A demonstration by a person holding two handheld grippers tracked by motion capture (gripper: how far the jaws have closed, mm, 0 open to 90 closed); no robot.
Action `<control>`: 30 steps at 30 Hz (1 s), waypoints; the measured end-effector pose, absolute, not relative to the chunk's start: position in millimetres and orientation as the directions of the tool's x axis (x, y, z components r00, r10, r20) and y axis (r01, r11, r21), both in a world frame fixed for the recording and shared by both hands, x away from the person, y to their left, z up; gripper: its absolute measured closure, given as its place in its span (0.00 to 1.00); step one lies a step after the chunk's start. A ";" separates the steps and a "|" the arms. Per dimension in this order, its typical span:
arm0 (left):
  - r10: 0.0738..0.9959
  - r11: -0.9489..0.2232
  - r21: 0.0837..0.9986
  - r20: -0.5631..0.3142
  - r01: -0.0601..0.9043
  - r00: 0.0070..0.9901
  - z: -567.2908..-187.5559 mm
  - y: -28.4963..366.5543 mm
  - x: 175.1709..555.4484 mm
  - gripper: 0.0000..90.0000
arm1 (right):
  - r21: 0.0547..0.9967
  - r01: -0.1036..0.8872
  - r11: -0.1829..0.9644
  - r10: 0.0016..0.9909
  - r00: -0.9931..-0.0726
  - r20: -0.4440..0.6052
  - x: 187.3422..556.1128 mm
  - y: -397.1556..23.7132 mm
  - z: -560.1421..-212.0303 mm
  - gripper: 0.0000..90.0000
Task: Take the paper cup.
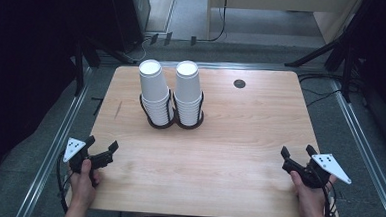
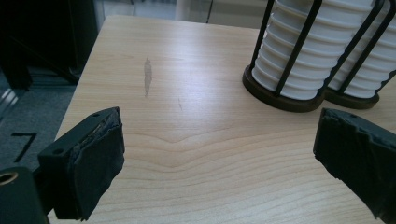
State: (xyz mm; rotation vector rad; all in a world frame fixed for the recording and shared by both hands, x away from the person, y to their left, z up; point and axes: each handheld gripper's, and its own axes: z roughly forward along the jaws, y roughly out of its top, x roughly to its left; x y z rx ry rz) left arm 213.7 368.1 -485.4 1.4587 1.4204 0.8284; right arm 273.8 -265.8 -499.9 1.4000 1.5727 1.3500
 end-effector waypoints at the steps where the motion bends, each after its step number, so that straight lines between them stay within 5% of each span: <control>1: 0.986 0.076 0.924 -0.126 0.375 0.112 -485.4 368.1 213.7 0.03 | 0.948 0.306 -0.084 0.955 -0.246 0.164 273.6 -264.0 -498.3 0.17; 8: 0.986 0.065 0.921 -0.118 0.384 0.115 -487.3 365.3 214.4 0.02 | 0.960 0.270 -0.078 0.938 -0.306 0.162 273.9 -246.7 -477.3 0.23; 30: 0.984 0.064 0.918 -0.123 0.391 0.127 -488.8 365.8 215.6 0.03 | 0.957 0.284 -0.061 0.796 -0.565 0.218 322.6 -125.3 -411.0 0.06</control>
